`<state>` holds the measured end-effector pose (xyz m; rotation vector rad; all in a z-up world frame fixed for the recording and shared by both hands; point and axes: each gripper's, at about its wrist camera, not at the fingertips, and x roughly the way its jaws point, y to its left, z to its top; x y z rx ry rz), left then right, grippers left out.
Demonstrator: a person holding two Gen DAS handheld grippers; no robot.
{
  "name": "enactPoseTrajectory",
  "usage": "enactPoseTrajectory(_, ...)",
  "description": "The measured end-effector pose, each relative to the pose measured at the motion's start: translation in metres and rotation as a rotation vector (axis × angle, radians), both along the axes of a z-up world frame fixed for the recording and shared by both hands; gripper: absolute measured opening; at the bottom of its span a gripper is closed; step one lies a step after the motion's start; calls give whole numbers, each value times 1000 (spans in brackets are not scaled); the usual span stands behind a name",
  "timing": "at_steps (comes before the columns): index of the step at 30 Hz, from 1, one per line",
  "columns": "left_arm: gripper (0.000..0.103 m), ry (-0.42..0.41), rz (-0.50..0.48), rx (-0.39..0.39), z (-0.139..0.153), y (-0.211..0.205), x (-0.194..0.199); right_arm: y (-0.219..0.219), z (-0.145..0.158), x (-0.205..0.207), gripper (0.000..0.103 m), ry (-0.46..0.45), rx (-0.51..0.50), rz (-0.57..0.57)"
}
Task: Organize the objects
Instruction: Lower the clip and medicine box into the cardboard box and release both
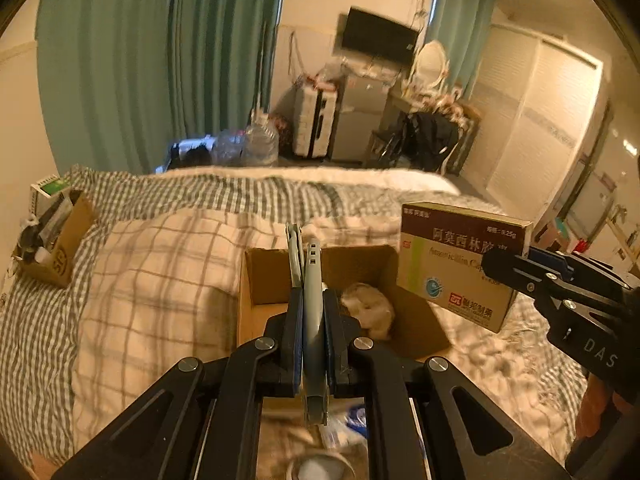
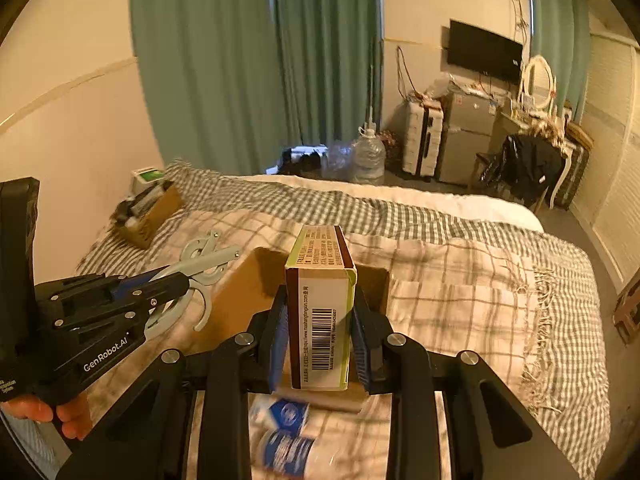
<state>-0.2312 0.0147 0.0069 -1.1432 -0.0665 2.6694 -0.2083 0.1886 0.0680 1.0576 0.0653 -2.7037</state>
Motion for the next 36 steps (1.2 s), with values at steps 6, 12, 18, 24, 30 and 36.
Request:
enactPoseTrajectory(6,8,-63,-7,-46,-45,14,-43,12,-54,-57,27,-82,-31,-13)
enactPoseTrajectory(12,8,-109,-26,-46,-79,23,-62,17,-95,-76,28,-155,-48,-8)
enactPoseTrajectory(18,27,-97,-44,-86,-68,31,-47,25,-74,-60,43,-116,-77,-25)
enactPoseTrajectory(24,78,-27,-5,-92,-25,16,-8,34,-17,-14,63,-33,-51,-58)
enactPoseTrajectory(30,98,86,17,-86,22,-8,53,38,34,40,82,26,-14,-64)
enactPoseTrajectory(36,103,176,65,-94,65,-35,112,36,73,96,91,89,26,-65)
